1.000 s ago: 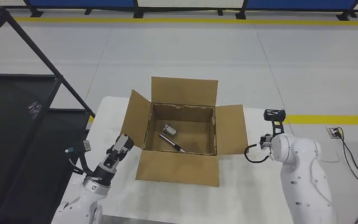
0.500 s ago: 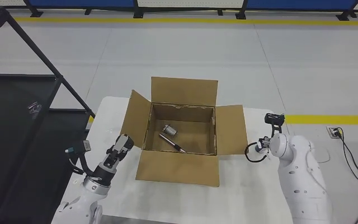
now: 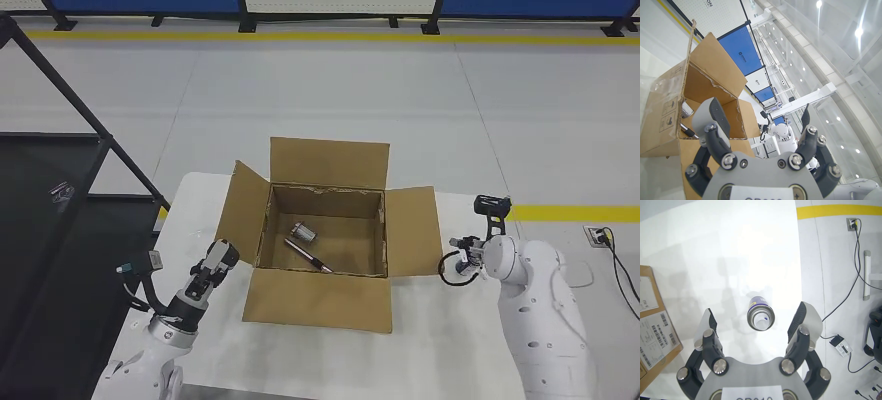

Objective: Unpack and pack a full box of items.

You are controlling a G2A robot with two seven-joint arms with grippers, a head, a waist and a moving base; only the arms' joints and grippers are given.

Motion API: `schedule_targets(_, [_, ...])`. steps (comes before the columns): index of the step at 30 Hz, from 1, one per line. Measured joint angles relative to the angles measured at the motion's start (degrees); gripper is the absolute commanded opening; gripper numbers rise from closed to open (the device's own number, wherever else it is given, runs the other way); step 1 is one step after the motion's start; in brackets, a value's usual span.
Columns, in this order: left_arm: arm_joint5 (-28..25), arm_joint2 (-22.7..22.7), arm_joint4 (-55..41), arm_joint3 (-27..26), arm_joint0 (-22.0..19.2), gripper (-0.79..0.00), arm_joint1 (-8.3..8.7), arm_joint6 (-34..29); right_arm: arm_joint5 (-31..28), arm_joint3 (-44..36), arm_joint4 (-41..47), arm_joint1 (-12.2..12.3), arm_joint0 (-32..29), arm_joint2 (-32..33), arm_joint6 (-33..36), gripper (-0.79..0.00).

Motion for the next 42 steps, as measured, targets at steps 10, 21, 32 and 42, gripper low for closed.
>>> schedule_targets(10, [0.1, 0.1, -0.2, -0.4, 0.3, 0.0, 0.07, 0.8, 3.8, -24.8, -13.7, -0.7, -1.6, -9.5, 6.3, 0.0])
schedule_targets(21, [-1.7, -4.1, -3.5, 0.0, 1.6, 0.0, 0.27, 4.4, -16.7, -5.5, 1.8, -5.2, 19.0, -30.9, 4.1, 0.0])
schedule_targets(32, [-2.8, -7.5, -9.8, 1.6, 3.4, 0.0, 0.55, 3.1, -23.0, 33.6, 22.6, -17.2, 35.2, -51.4, -10.5, 0.0])
schedule_targets(42, [-2.4, -7.3, -9.9, 1.8, 3.3, 0.0, 0.59, 2.4, -26.7, 48.6, 29.0, -23.9, 39.8, -56.0, -15.5, 0.0])
